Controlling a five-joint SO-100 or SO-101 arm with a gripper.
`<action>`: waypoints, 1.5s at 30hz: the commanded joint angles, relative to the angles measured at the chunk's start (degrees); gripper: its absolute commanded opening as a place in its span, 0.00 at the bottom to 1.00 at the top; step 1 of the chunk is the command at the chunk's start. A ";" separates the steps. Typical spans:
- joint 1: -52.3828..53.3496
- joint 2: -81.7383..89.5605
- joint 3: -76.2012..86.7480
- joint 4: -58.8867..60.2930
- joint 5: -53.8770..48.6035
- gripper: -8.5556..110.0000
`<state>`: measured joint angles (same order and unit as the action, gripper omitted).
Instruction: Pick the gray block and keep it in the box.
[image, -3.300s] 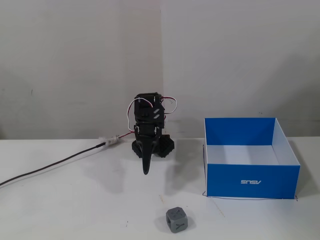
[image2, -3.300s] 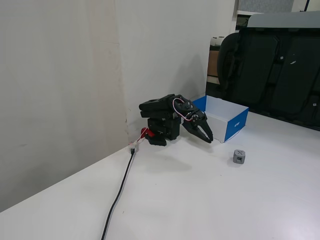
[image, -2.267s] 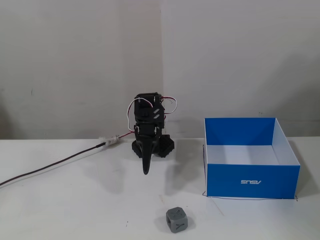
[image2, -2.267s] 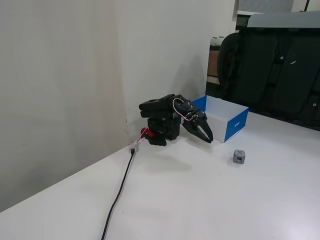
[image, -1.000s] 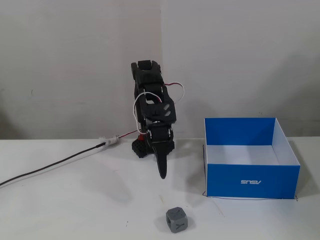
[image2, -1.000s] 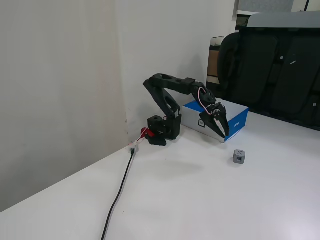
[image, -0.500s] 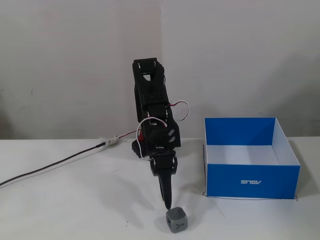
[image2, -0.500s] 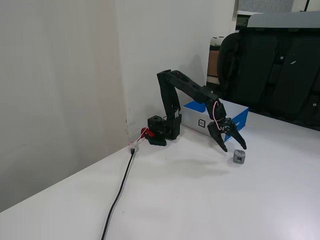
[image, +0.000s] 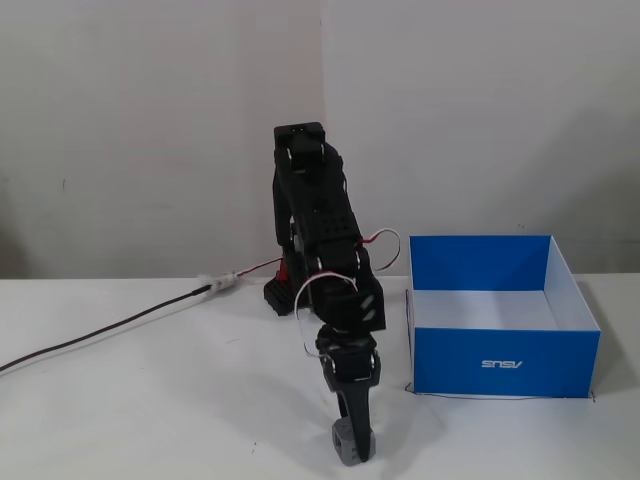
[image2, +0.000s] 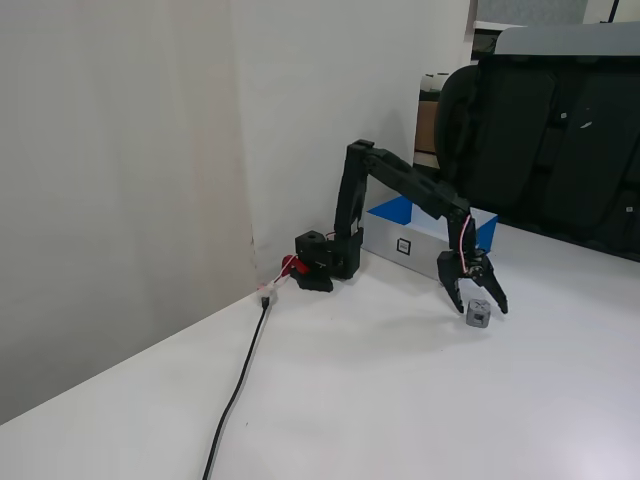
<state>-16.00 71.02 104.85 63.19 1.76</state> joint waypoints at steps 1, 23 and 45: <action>-0.35 -1.23 -7.56 1.93 -0.35 0.28; -10.02 42.98 -0.53 16.26 0.79 0.07; -41.84 75.41 22.59 9.76 5.80 0.35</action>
<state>-58.18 145.20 128.23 74.18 7.03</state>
